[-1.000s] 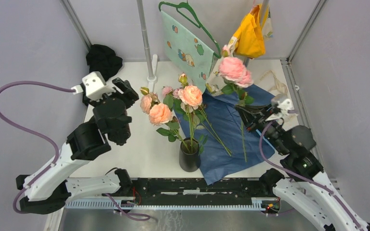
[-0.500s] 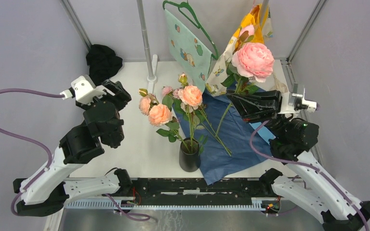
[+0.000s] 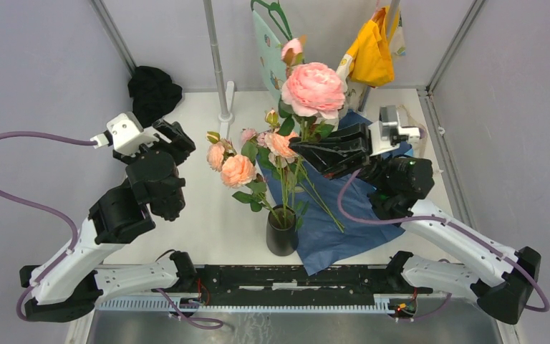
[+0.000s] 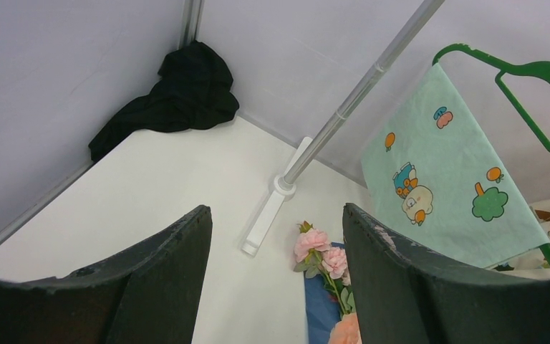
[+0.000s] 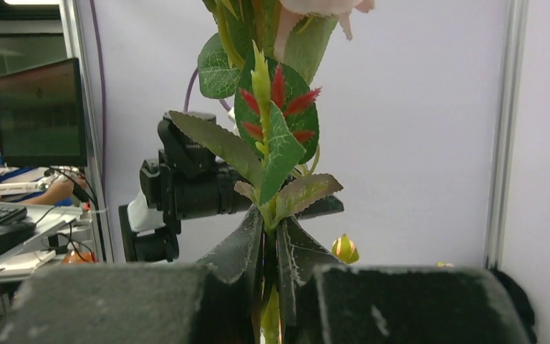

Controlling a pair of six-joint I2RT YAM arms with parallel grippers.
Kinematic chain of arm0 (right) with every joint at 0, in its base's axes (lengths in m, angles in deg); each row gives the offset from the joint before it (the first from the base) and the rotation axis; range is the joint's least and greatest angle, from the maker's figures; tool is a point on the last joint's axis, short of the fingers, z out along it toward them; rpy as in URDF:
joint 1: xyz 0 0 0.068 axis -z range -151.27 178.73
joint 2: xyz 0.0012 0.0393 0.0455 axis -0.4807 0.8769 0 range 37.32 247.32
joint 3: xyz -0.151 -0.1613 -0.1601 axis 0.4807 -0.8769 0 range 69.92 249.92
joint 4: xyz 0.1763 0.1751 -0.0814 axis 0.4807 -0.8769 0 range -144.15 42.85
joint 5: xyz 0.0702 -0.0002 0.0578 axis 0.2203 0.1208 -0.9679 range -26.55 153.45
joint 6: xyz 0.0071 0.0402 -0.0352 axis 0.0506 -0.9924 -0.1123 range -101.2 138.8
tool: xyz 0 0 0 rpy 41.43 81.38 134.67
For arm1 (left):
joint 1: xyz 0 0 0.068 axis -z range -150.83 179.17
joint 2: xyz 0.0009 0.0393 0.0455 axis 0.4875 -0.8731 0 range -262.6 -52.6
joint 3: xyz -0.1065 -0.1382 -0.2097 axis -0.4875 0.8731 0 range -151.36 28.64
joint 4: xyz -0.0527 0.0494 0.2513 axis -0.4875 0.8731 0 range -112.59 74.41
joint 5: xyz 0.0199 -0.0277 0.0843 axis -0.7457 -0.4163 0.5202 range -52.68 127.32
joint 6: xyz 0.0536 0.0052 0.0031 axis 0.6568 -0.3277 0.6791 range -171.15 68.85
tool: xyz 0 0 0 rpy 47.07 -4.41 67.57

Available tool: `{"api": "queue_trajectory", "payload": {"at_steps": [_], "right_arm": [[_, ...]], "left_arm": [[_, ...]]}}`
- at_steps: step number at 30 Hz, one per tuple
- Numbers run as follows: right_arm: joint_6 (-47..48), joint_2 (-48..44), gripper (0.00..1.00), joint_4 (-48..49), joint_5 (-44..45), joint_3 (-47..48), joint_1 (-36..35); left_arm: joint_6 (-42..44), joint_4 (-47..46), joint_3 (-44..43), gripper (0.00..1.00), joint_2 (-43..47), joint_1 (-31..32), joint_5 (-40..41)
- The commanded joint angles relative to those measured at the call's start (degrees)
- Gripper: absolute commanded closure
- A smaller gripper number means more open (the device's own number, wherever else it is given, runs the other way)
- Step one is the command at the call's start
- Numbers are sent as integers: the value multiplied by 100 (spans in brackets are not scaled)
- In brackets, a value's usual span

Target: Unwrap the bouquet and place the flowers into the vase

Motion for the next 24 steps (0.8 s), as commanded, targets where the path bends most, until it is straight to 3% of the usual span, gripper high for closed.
{"api": "queue_trajectory", "payload": {"at_steps": [1, 20, 24], "right_arm": [[364, 83, 100, -131, 17, 222, -257], [363, 102, 100, 394, 445, -1918, -465], [615, 73, 77, 234, 588, -2187, -547]], "left_arm": [[-385, 22, -31, 27, 87, 34, 217], [-430, 29, 4, 27, -16, 38, 213], [-430, 23, -4, 26, -33, 36, 217]]}}
